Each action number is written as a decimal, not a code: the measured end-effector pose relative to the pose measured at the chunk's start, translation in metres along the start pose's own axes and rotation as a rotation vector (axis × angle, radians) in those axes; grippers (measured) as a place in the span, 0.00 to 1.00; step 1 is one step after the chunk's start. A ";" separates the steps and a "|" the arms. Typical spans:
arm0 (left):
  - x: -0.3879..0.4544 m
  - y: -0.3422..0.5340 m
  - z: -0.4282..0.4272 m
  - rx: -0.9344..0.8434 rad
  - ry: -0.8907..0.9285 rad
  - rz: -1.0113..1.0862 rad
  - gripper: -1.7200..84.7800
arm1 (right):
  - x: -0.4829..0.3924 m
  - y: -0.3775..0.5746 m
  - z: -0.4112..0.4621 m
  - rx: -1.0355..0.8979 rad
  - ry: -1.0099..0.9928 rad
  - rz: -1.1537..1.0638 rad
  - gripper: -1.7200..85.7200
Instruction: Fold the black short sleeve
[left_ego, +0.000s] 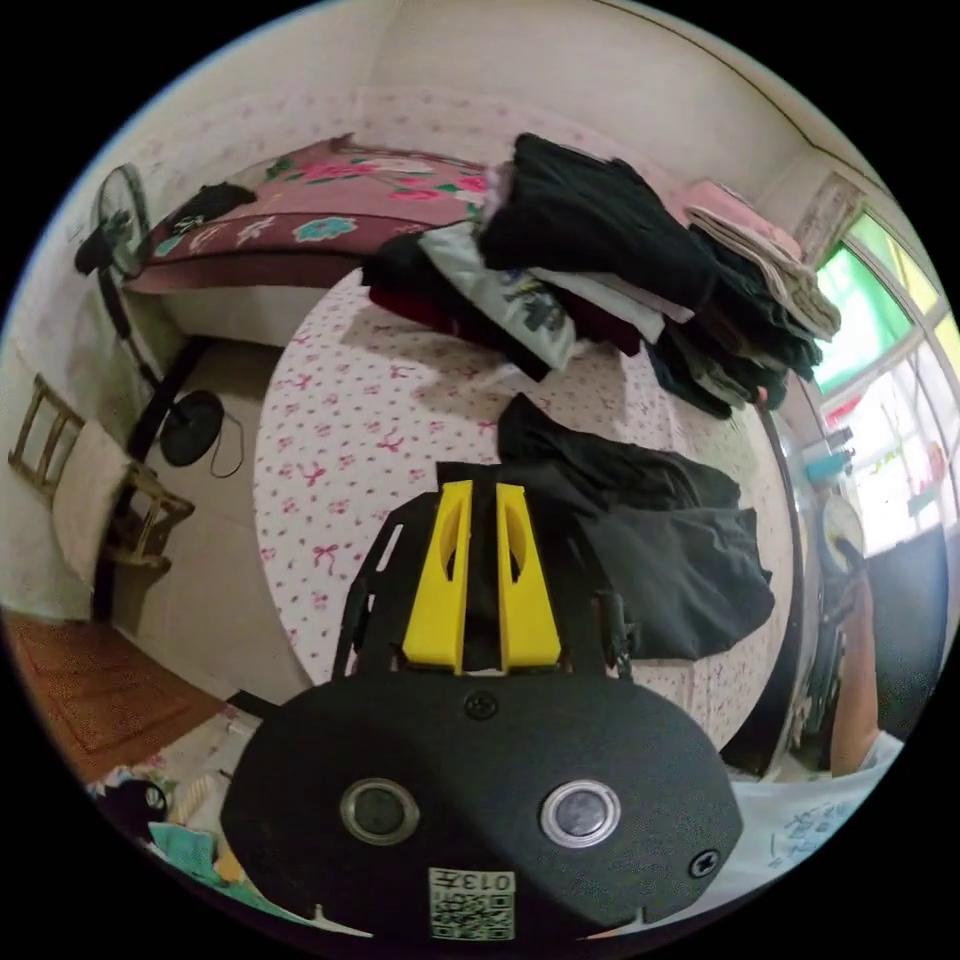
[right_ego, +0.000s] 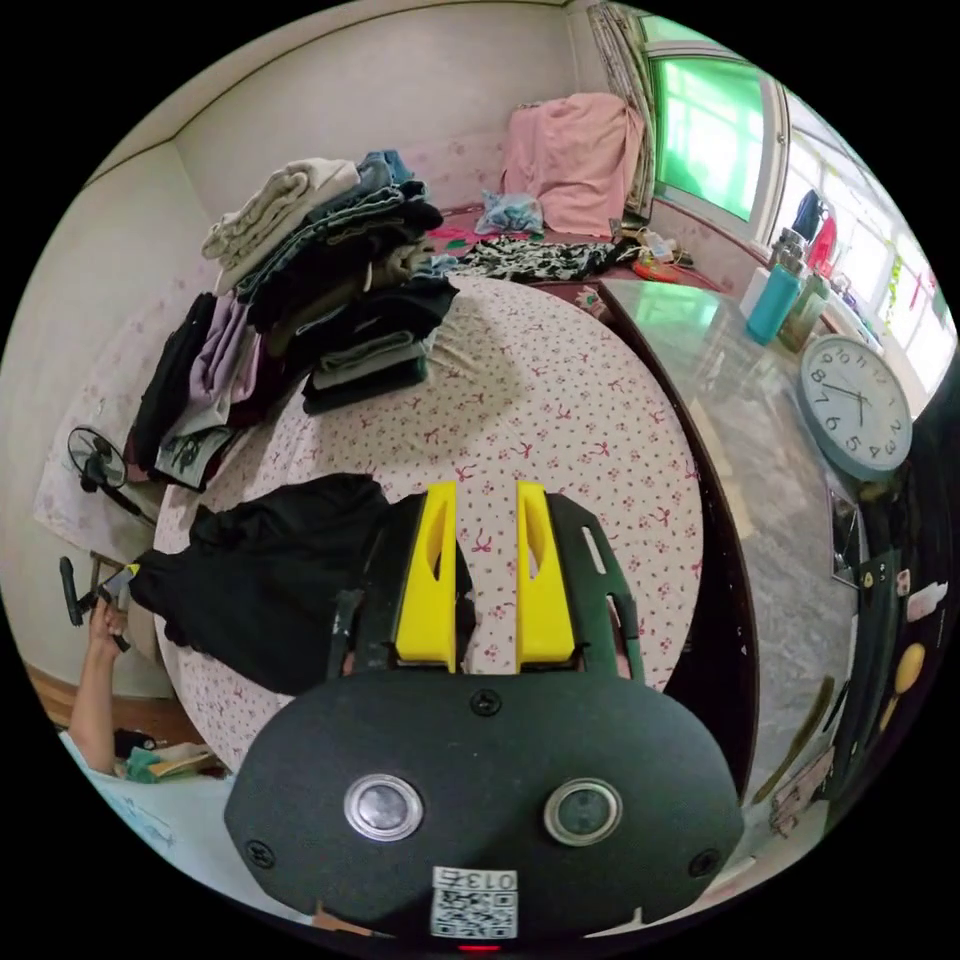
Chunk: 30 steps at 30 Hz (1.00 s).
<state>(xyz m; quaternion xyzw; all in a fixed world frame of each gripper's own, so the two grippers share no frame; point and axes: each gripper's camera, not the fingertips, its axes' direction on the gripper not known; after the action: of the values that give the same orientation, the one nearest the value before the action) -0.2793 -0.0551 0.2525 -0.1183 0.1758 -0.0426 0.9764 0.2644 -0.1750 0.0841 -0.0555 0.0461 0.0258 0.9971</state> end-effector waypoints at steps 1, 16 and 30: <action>-0.011 0.001 -0.001 0.009 -0.015 -0.032 0.08 | 0.003 0.003 0.001 -0.012 -0.007 -0.004 0.12; 0.003 -0.032 0.072 -0.142 -0.023 0.048 0.16 | -0.024 0.002 0.119 -0.369 -0.076 -0.121 0.08; 0.013 -0.036 0.076 -0.143 -0.092 0.165 0.18 | 0.021 0.040 -0.060 0.021 -0.001 -0.106 0.02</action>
<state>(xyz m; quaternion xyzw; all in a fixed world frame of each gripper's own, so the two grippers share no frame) -0.2419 -0.0752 0.3258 -0.1748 0.1426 0.0561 0.9726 0.2777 -0.1412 0.0187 -0.0475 0.0431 -0.0274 0.9976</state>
